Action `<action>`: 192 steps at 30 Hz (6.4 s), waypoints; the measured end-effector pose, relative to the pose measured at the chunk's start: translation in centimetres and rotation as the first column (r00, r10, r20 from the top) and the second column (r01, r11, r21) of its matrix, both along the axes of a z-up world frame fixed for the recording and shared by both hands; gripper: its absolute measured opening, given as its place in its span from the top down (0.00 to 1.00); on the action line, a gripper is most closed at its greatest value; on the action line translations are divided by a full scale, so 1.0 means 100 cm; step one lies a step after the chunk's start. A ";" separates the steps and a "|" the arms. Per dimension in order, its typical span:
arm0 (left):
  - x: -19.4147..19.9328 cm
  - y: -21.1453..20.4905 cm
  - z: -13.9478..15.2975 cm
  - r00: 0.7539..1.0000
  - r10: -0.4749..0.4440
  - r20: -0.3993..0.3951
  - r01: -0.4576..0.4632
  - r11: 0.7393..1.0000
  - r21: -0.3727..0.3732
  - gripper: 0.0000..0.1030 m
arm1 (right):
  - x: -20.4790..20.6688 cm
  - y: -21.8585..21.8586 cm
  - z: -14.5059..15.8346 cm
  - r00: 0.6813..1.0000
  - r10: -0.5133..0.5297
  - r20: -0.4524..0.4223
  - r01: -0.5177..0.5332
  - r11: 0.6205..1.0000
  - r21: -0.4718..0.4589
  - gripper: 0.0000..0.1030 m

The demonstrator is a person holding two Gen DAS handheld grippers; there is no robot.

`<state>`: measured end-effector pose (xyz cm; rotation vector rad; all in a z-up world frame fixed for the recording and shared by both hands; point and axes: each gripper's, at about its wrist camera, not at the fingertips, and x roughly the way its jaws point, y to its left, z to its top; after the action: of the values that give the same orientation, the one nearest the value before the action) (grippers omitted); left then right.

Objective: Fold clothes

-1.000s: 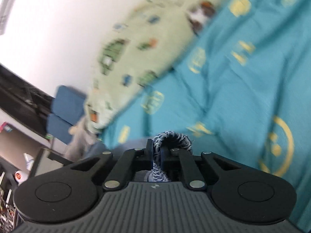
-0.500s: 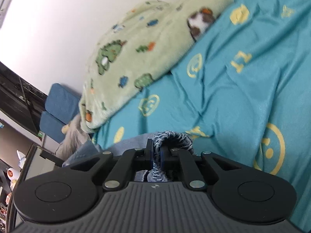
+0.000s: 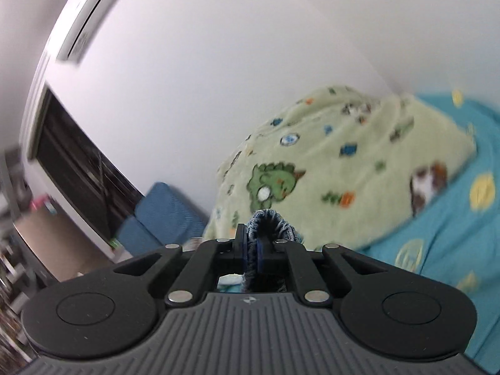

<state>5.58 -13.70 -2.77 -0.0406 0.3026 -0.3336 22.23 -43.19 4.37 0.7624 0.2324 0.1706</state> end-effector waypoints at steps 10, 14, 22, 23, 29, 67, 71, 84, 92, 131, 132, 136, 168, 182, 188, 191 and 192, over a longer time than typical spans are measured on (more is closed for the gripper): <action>0.106 -0.146 -0.120 0.964 -0.170 -0.205 0.178 0.984 0.020 0.91 | 0.094 -0.108 -0.091 0.990 -0.071 -0.122 0.053 0.988 -0.146 0.94; 0.127 -0.163 -0.160 0.947 -0.170 -0.274 0.185 0.982 0.028 0.91 | 0.117 -0.136 -0.158 0.967 -0.085 -0.239 0.029 0.973 -0.227 0.94; 0.122 -0.143 -0.133 0.930 -0.216 -0.299 0.236 0.971 0.033 0.75 | 0.096 -0.149 -0.176 0.955 -0.123 -0.271 0.056 0.969 -0.241 0.72; 0.120 -0.142 -0.125 0.927 -0.218 -0.305 0.244 0.969 0.048 0.74 | 0.088 -0.146 -0.169 0.954 -0.129 -0.271 0.057 0.964 -0.258 0.70; 0.110 -0.120 -0.093 0.876 -0.297 -0.380 0.306 0.951 -0.036 0.27 | 0.030 -0.122 -0.122 0.953 -0.164 -0.256 0.080 0.948 -0.308 0.61; 0.149 0.150 -0.040 0.915 0.205 -0.346 -0.298 0.923 -0.242 0.30 | 0.112 0.192 -0.177 0.943 0.087 -0.320 -0.304 0.615 -0.727 0.56; 0.154 0.155 -0.045 0.916 0.183 -0.357 -0.292 0.915 -0.279 0.31 | 0.117 0.186 -0.175 0.942 0.035 -0.333 -0.273 0.655 -0.705 0.93; 0.100 0.161 0.003 0.966 0.109 -0.235 -0.195 0.905 -0.379 0.31 | -0.081 0.181 -0.080 0.957 0.168 -0.237 -0.290 0.530 -0.797 0.97; 0.071 0.146 0.010 0.971 0.080 -0.223 -0.150 0.936 -0.317 0.31 | -0.148 0.184 -0.143 0.818 0.163 -0.551 -0.548 0.511 -0.662 0.99; 0.081 0.106 -0.027 0.924 0.283 -0.257 -0.322 0.938 -0.127 0.30 | -0.071 0.166 -0.167 0.911 0.295 -0.288 -0.382 0.868 -0.317 0.83; 0.081 0.108 -0.027 0.920 0.281 -0.273 -0.326 0.935 -0.136 0.30 | -0.073 0.169 -0.166 0.909 0.299 -0.289 -0.389 0.857 -0.336 0.86; 0.077 0.116 -0.026 0.913 0.280 -0.296 -0.339 0.926 -0.167 0.30 | -0.088 0.181 -0.152 0.918 0.321 -0.234 -0.395 0.802 -0.448 0.92; 0.178 -0.027 -0.069 0.967 0.123 -0.224 0.007 0.862 0.507 0.68 | -0.068 0.163 -0.204 0.704 0.511 -0.494 -0.560 0.827 0.058 0.80; 0.049 0.049 0.011 0.974 0.114 -0.195 -0.074 0.977 0.202 0.96 | -0.079 0.162 -0.185 0.705 0.527 -0.475 -0.596 0.803 0.008 0.79; 0.008 0.075 -0.017 0.893 0.143 -0.427 -0.083 0.984 0.157 0.96 | -0.092 0.140 -0.172 0.748 0.519 -0.413 -0.551 0.833 0.047 0.79; 0.009 0.082 -0.035 0.846 0.147 -0.513 -0.091 0.987 0.132 0.96 | -0.094 0.137 -0.171 0.776 0.479 -0.410 -0.518 0.855 0.019 0.76; 0.009 0.084 -0.036 0.845 0.135 -0.518 -0.088 0.990 0.114 0.95 | -0.095 0.135 -0.171 0.781 0.459 -0.424 -0.503 0.864 0.010 0.76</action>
<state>6.46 -5.26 -6.34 -0.0645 0.8587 -0.1864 12.76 -29.72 -12.73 0.6136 0.8440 0.4833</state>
